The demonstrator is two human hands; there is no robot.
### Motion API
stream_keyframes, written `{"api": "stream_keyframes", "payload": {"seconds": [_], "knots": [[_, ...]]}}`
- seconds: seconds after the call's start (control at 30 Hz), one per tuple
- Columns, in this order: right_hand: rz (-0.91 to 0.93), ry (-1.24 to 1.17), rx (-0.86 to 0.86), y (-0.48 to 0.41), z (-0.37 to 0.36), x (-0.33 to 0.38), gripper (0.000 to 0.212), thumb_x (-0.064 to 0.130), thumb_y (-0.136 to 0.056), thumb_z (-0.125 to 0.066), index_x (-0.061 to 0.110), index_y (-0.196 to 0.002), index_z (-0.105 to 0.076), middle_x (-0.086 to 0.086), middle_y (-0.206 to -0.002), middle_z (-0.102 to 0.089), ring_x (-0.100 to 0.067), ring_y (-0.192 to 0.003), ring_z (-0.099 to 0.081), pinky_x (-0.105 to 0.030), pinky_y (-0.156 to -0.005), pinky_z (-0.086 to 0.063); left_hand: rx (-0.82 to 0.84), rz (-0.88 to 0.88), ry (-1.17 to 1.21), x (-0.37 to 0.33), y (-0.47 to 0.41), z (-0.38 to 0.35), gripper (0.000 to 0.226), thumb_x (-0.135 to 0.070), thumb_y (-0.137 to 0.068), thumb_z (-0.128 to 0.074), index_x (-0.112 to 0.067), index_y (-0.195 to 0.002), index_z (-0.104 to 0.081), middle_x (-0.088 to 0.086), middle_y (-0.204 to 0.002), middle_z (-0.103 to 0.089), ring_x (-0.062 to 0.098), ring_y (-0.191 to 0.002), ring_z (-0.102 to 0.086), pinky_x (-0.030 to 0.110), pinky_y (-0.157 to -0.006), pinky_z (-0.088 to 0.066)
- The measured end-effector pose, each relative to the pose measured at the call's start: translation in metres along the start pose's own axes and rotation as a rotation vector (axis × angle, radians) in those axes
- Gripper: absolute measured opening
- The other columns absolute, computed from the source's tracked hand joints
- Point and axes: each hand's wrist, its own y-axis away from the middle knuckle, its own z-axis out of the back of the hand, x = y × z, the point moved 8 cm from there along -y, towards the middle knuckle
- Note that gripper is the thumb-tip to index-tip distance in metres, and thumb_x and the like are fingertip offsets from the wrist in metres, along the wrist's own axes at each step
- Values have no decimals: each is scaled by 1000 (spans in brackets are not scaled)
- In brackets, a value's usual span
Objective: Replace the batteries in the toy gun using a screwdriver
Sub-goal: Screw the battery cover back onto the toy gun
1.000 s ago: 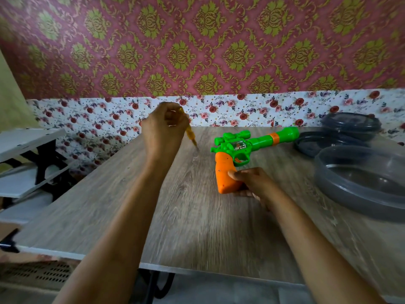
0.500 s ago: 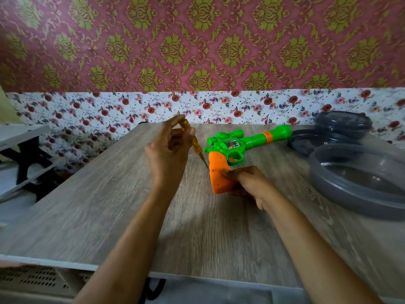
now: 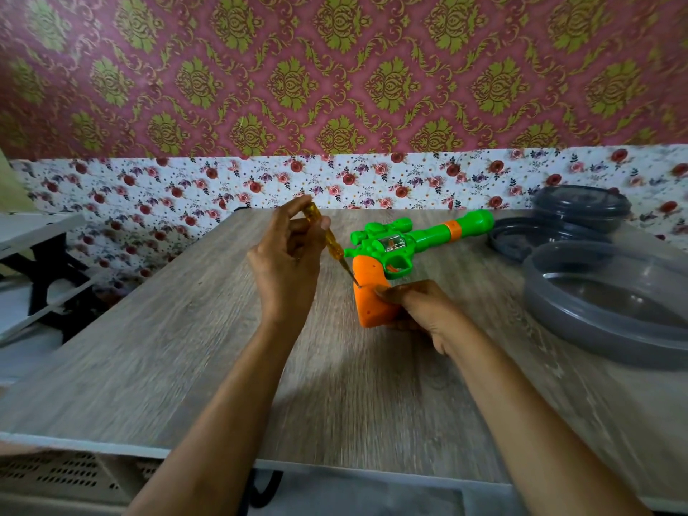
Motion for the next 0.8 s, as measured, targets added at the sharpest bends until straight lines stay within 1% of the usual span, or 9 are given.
{"api": "stream_keyframes", "payload": {"seconds": [0.07, 0.1, 0.17, 0.27, 0.37, 0.47, 0.57, 0.7, 0.8], "knots": [[5, 5, 3, 1, 0, 1, 16, 17, -83, -67, 2, -85, -61, -10, -79, -59, -15, -66, -57, -20, -47, -53, 2, -14, -3, -1, 0, 0, 26, -23, -84, -65, -31, -107, -59, -5, -79, -69, 16, -73, -70, 35, -70, -59], [12, 4, 2, 2, 0, 2, 13, 16, -82, -67, 5, -81, -60, -12, -83, -59, -16, -68, -57, -20, -46, -53, 7, -24, -8, -1, 0, -1, 26, -21, -84, -65, -28, -109, -59, -5, -80, -69, 15, -73, -70, 34, -70, -59], [29, -14, 5, 4, -1, 3, 13, 12, -83, -66, 6, -75, -57, -15, -86, -58, -18, -69, -57, -23, -45, -54, 23, -50, -20, -4, 1, -2, 28, -17, -85, -65, -23, -111, -58, -6, -81, -69, 13, -74, -70, 28, -69, -57], [60, -57, 6, 7, -2, 7, 21, 6, -84, -64, 10, -66, -54, -10, -74, -57, -18, -66, -56, -26, -47, -54, 50, -135, -72, -12, 3, -4, 29, -14, -86, -65, -18, -114, -58, -12, -84, -66, 2, -75, -68, 18, -68, -54], [87, -52, 16, 6, -3, 9, 20, 6, -84, -64, 12, -66, -56, -9, -75, -57, -18, -67, -57, -27, -50, -55, 78, -205, -105, -22, 5, -6, 30, -18, -88, -63, -17, -117, -56, -16, -87, -63, -5, -78, -66, 15, -69, -54], [109, -35, 12, 5, -1, 9, 21, 7, -85, -63, 15, -67, -57, -5, -73, -57, -16, -67, -57, -25, -50, -55, 92, -227, -102, -26, 6, -7, 30, -23, -87, -61, -17, -116, -56, -12, -89, -64, -1, -80, -67, 19, -70, -56], [116, -29, 8, 3, 0, 9, 20, 8, -86, -62, 15, -67, -58, -5, -74, -58, -16, -68, -57, -27, -54, -56, 103, -223, -108, -25, 6, -8, 30, -20, -88, -60, -11, -117, -58, -6, -89, -65, 4, -81, -68, 21, -71, -56], [109, -16, 27, 2, 0, 8, 17, 9, -86, -62, 16, -70, -60, -5, -77, -60, -17, -70, -59, -30, -59, -57, 115, -220, -125, -25, 6, -9, 30, -17, -89, -60, -6, -117, -58, -5, -89, -66, -3, -81, -67, 19, -72, -56], [106, -20, 26, 3, 0, 8, 13, 9, -86, -62, 12, -73, -61, -9, -81, -61, -17, -70, -59, -29, -58, -57, 112, -222, -127, -26, 7, -8, 32, -19, -89, -59, -5, -117, -58, -2, -91, -67, -5, -82, -66, 17, -73, -55]]}}
